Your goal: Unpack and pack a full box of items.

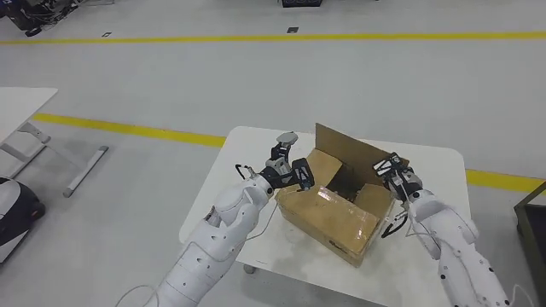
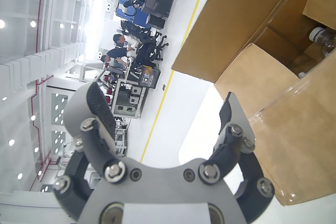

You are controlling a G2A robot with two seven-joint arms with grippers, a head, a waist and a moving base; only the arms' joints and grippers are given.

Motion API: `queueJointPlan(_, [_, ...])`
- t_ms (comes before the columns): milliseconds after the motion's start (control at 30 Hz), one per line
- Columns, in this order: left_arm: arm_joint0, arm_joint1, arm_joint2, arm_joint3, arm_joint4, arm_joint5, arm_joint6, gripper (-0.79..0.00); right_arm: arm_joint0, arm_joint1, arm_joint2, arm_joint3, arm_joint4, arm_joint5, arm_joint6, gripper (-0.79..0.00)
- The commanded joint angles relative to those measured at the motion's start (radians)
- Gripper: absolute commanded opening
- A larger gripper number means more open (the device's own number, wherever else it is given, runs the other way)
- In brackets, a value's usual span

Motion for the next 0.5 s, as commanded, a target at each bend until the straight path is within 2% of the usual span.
queueJointPlan(0, [0.0,0.0,0.0,0.0,0.0,0.0,0.0,0.0,0.034,-0.006,-0.003,0.049,0.03,0.006,-0.002,-0.785])
queueJointPlan(333, [0.0,0.0,0.0,0.0,0.0,0.0,0.0,0.0,0.136,-0.039,-0.022,0.251,0.232,-0.048,-0.015,-0.785])
queueJointPlan(467, [0.0,0.0,0.0,0.0,0.0,0.0,0.0,0.0,0.137,-0.041,-0.013,0.236,0.28,-0.088,-0.074,-0.785])
